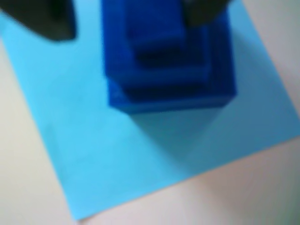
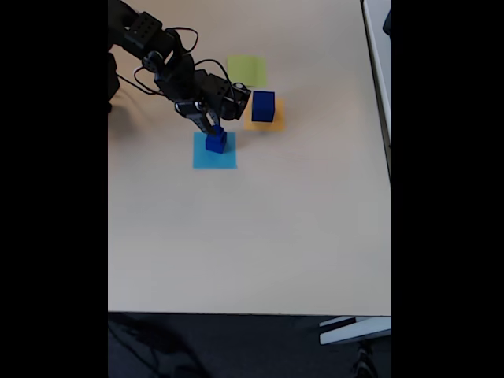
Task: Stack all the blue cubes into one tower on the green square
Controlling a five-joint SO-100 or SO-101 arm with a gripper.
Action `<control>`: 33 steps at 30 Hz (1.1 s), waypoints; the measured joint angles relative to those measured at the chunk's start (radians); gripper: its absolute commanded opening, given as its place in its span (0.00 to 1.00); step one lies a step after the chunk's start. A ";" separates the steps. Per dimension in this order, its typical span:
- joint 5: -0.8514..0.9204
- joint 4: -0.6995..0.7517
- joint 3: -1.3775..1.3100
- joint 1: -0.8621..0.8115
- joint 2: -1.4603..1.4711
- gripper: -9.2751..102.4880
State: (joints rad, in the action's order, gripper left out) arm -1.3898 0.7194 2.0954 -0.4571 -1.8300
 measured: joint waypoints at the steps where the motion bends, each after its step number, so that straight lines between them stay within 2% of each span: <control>1: 0.000 0.002 -0.009 0.000 0.000 0.18; 18: -0.084 0.015 -0.241 0.104 0.017 0.21; 26: -0.126 -0.101 -0.345 0.265 0.147 0.30; 33: -0.160 -0.160 -0.534 0.407 0.385 0.31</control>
State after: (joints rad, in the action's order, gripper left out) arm -1.5493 0.5599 1.5616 -0.0506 -1.4450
